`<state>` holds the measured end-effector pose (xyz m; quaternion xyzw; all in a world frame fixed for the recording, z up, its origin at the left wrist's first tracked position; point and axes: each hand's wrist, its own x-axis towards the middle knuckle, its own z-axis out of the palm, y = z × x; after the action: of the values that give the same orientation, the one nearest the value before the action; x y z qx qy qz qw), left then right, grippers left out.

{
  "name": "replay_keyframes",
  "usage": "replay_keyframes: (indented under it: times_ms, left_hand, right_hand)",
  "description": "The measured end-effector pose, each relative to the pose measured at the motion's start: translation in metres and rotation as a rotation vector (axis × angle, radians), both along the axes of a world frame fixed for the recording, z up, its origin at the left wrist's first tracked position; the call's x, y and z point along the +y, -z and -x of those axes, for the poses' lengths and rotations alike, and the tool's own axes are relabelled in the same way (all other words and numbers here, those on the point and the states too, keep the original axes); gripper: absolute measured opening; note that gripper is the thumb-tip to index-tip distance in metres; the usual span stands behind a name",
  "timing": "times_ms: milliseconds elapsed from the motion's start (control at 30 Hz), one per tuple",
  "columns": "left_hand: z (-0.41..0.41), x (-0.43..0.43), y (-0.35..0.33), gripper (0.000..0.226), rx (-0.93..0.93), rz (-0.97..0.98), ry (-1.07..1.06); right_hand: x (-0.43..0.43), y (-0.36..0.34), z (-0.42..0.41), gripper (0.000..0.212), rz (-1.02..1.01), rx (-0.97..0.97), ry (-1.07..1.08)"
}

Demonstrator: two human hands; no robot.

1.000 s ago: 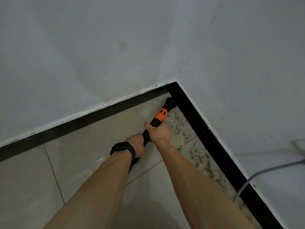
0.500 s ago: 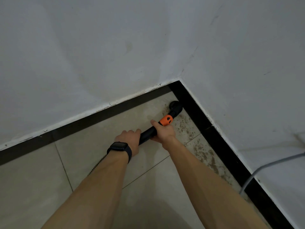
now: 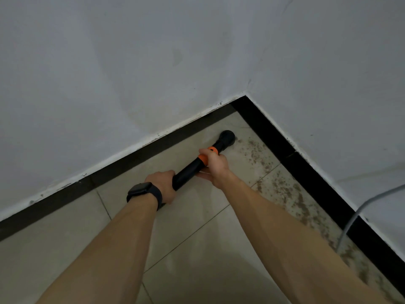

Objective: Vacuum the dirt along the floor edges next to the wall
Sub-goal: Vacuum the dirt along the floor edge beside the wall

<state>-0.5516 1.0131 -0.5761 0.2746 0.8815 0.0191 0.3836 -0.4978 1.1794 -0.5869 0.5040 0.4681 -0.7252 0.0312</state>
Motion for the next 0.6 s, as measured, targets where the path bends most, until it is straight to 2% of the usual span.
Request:
replay_keyframes:
  times_ms: [133,333,500,600]
  left_hand:
    - [-0.002,-0.015,-0.001,0.049,-0.019,0.021,-0.002]
    - [-0.009,-0.030,0.002,0.042,-0.004,0.006,0.018]
    - [-0.012,-0.041,0.003,0.048,0.024,-0.035,0.068]
    - [-0.013,-0.039,0.004,0.049,0.056,-0.060,0.079]
  right_hand:
    - [-0.014,0.002,-0.006,0.041,0.018,-0.016,0.028]
    - [-0.038,0.016,-0.019,0.034,0.021,0.001,0.100]
    - [-0.037,0.019,-0.023,0.018,0.004,-0.001,0.104]
    - [-0.033,0.020,-0.018,0.021,-0.016,-0.017,0.125]
